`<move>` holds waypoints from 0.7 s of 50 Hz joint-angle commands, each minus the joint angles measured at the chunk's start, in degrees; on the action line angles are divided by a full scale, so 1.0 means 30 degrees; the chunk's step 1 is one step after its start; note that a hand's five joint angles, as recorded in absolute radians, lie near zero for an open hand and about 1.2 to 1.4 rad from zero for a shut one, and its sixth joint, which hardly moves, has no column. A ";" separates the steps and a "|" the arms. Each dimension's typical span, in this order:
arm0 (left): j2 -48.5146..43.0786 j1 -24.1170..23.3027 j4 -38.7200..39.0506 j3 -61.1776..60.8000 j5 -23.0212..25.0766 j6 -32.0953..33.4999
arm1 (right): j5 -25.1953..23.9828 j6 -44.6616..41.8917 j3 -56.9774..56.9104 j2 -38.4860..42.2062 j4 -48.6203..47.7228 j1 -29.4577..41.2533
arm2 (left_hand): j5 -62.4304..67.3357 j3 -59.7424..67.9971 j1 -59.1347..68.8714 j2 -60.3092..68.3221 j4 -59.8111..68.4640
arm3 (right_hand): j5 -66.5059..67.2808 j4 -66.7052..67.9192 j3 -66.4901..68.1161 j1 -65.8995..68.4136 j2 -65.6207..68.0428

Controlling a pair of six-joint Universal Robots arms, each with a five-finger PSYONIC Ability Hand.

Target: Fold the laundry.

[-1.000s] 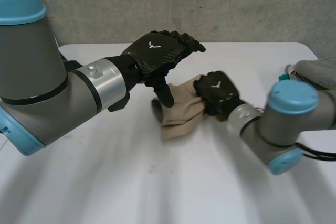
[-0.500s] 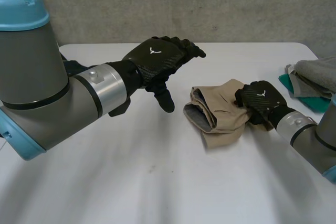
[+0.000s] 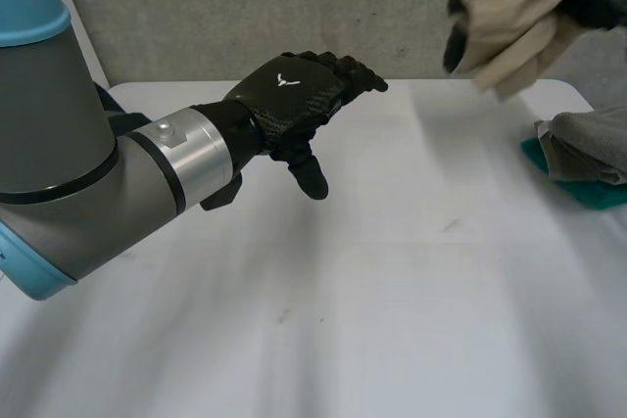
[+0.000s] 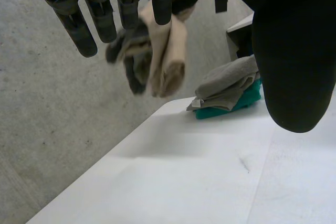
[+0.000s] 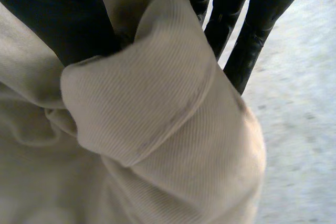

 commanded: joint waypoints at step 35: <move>0.0146 -0.0509 -0.0005 -0.0740 -0.1404 -0.0021 | -0.7635 0.3825 -0.0436 0.8125 -0.4545 -0.9394 | -0.0251 -0.0098 0.0337 0.0179 0.0044 | -1.7873 -1.9482 -1.8849 -1.4918 -1.9060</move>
